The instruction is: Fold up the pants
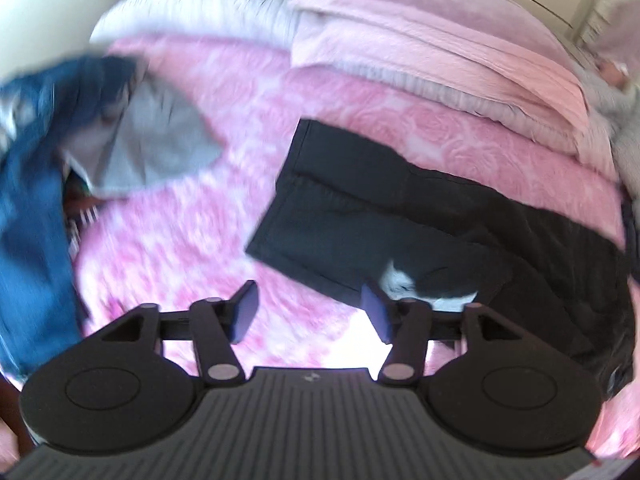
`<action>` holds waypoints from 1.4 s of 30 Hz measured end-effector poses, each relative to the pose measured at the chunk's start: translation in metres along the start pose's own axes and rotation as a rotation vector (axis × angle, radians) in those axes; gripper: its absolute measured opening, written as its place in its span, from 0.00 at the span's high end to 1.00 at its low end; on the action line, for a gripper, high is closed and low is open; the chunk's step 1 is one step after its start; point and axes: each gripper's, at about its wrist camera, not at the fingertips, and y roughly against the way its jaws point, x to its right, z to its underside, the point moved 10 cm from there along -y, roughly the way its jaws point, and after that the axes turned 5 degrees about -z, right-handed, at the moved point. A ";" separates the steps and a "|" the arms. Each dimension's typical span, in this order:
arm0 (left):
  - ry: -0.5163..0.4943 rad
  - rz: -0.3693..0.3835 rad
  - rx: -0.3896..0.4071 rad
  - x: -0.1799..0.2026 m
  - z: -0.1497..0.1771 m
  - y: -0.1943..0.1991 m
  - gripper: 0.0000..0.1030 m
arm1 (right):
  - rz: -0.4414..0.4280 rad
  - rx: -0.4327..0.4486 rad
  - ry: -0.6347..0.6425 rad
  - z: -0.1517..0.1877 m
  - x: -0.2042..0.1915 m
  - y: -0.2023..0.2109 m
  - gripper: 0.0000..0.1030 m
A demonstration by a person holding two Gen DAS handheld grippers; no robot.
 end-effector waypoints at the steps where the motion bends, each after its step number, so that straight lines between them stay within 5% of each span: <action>1: 0.037 0.007 -0.011 -0.005 0.005 -0.006 0.35 | 0.010 0.004 0.012 -0.006 0.007 -0.007 0.59; 6: 0.206 0.046 -0.087 -0.008 0.022 -0.066 0.34 | 0.035 -0.013 -0.034 -0.023 0.044 -0.049 0.57; 17: 0.581 0.088 -0.149 -0.023 0.038 -0.180 0.34 | 0.004 0.165 -0.231 -0.056 0.092 -0.094 0.55; 19: 0.579 0.064 -0.162 -0.022 0.040 -0.194 0.41 | 0.000 0.192 -0.254 -0.060 0.098 -0.100 0.54; 21: 0.540 -0.009 -0.118 -0.025 0.036 -0.196 0.70 | -0.010 0.214 -0.282 -0.065 0.103 -0.105 0.54; 22: 0.517 -0.021 -0.092 -0.027 0.032 -0.194 1.00 | -0.014 0.221 -0.302 -0.068 0.106 -0.108 0.54; 27: 0.508 0.013 0.054 -0.047 -0.003 -0.153 1.00 | -0.101 0.254 -0.352 -0.081 0.111 -0.118 0.51; 31: 0.391 -0.001 0.031 -0.048 -0.004 -0.145 1.00 | -0.109 0.256 -0.368 -0.085 0.116 -0.139 0.51; 33: 0.368 -0.028 0.005 -0.051 0.004 -0.146 1.00 | -0.093 0.261 -0.360 -0.088 0.113 -0.141 0.91; 34: 0.369 -0.034 0.002 -0.052 0.006 -0.145 1.00 | -0.073 0.238 -0.357 -0.088 0.112 -0.141 0.96; 42: 0.310 -0.065 0.094 -0.078 0.007 -0.067 0.99 | -0.203 0.240 -0.257 -0.071 0.084 -0.019 0.98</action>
